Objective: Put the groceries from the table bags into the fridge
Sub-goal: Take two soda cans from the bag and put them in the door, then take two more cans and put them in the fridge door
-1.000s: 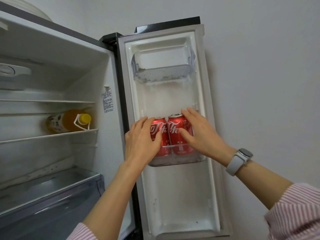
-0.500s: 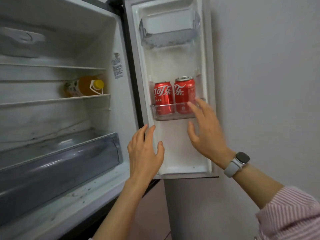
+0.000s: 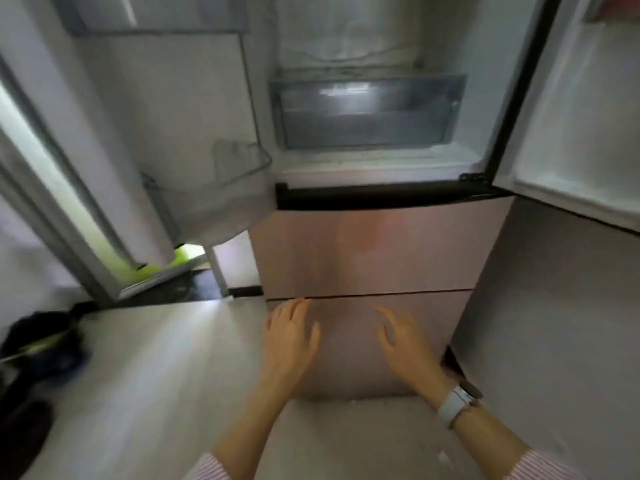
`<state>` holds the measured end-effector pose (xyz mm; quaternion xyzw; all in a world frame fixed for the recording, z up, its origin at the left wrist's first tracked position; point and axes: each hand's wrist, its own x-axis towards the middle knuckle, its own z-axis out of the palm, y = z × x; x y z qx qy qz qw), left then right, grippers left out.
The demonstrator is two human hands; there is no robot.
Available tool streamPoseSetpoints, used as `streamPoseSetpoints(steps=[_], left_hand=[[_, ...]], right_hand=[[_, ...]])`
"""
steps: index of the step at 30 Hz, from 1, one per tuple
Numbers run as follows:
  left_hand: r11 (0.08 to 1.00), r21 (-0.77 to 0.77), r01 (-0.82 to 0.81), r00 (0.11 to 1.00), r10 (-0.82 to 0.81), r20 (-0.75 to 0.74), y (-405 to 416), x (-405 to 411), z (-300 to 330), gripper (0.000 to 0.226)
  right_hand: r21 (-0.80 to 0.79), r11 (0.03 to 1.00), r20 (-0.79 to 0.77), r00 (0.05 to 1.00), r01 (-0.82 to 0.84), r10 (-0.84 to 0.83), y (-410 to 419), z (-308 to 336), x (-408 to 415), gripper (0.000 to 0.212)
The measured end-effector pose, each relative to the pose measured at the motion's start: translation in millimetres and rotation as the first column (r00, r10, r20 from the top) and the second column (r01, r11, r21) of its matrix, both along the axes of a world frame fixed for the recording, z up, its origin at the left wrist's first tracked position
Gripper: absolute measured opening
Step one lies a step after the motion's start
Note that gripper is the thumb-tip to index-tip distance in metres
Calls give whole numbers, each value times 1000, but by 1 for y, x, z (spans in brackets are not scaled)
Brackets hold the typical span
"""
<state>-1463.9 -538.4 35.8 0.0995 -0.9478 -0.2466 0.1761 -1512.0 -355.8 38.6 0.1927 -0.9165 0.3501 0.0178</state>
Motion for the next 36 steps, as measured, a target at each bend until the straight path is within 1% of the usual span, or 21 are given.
streamPoseSetpoints(steps=[2,4,5,7,8,10,12,15,17,20,22,25,28,30,32,34,36], left_hand=[[989,-16,-145,985,146,88,-35,57,-27,41],[962,-34,-271,952,273,139,-67,113,-45,40],[944,-43,-328,931,331,156,-84,140,-51,39],[894,-43,-446,880,447,162,-116,195,-59,38],[859,-40,-510,846,509,158,-133,222,-61,38],[773,-36,-633,761,630,152,-168,277,-61,38],[668,-29,-744,657,739,150,-206,333,-63,38],[520,23,-854,517,842,155,-260,419,-70,38],[433,53,-900,436,885,163,-292,476,-71,36],[311,31,-950,311,935,172,-341,559,-65,36],[224,21,-974,224,959,175,-374,611,-60,36],[117,33,-993,121,976,180,-415,674,-53,35],[74,50,-996,83,978,193,-451,719,-54,35],[70,50,-996,79,975,209,-480,742,-59,34],[81,24,-996,84,971,223,-514,764,-66,33],[82,-1,-997,79,971,225,-553,786,-71,32],[73,-25,-997,66,975,211,-598,805,-75,33]], right_hand=[[-10,990,57,989,-138,138,-41,-23,31,35],[1,955,120,949,-295,293,-85,-38,63,36],[15,930,144,921,-368,363,-109,-43,80,39],[27,869,147,862,-493,485,-158,-52,114,51],[29,834,139,828,-552,543,-184,-55,133,55],[35,748,141,744,-663,653,-238,-59,175,49],[28,632,160,627,-775,762,-294,-60,220,39],[21,458,144,456,-889,878,-381,-63,294,36],[32,374,138,375,-927,917,-436,-64,347,36],[46,270,162,274,-962,948,-511,-63,427,37],[47,216,199,221,-975,955,-552,-62,474,36],[21,101,213,103,-995,972,-599,-67,530,33],[48,2,250,14,-999,968,-645,-72,575,34],[64,-51,253,-34,-997,967,-682,-77,600,36],[44,-105,225,-93,-993,970,-724,-80,621,35],[41,-135,207,-124,-990,971,-772,-82,642,35],[61,-140,170,-128,-988,977,-825,-86,665,35]])
